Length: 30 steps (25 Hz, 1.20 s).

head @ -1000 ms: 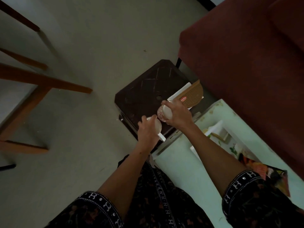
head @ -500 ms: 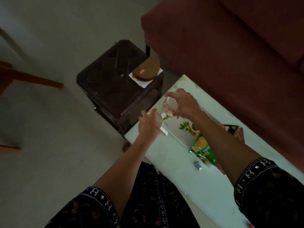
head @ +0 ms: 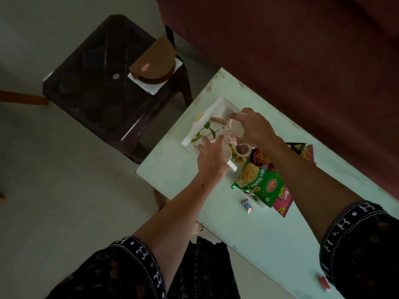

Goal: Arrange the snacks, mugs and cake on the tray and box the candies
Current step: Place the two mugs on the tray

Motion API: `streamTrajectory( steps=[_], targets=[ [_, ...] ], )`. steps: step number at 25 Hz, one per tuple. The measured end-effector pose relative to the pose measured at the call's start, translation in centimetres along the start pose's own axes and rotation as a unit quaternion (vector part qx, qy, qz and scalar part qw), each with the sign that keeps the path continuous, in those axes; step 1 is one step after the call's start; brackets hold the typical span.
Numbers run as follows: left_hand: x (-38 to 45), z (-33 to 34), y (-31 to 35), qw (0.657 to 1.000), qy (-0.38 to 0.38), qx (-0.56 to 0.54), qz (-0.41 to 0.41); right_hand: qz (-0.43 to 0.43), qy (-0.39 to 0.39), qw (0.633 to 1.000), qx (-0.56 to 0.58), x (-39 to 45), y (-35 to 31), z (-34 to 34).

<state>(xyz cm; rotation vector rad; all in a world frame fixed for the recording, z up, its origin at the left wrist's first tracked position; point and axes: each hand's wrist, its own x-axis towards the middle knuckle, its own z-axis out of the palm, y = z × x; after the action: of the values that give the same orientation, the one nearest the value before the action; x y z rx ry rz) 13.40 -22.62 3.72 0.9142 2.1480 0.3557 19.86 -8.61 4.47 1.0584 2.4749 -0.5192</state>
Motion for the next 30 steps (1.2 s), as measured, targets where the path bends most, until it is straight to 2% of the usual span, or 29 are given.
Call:
streamTrajectory(
  steps=[8,14,24,27,30],
  targets=[
    [2.0,5.1,1.4,0.999,-0.028,0.022,0.015,0.01,-0.006,1.0,-0.003,1.7,4.7,4.0],
    [2.3,6.6,1.1,0.999,-0.011,0.027,0.012,0.014,0.011,1.0,0.012,2.0,5.3,5.8],
    [2.3,8.1,0.9,0.999,-0.002,0.031,0.012,0.022,0.015,0.997,0.068,1.6,5.5,7.2],
    [2.0,7.6,1.0,1.0,-0.016,0.023,0.011,0.033,0.004,0.998,0.049,0.9,5.3,6.7],
    [1.2,5.9,0.8,1.0,-0.016,0.011,0.021,0.06,0.027,0.997,0.027,-0.8,4.7,5.7]
  ],
)
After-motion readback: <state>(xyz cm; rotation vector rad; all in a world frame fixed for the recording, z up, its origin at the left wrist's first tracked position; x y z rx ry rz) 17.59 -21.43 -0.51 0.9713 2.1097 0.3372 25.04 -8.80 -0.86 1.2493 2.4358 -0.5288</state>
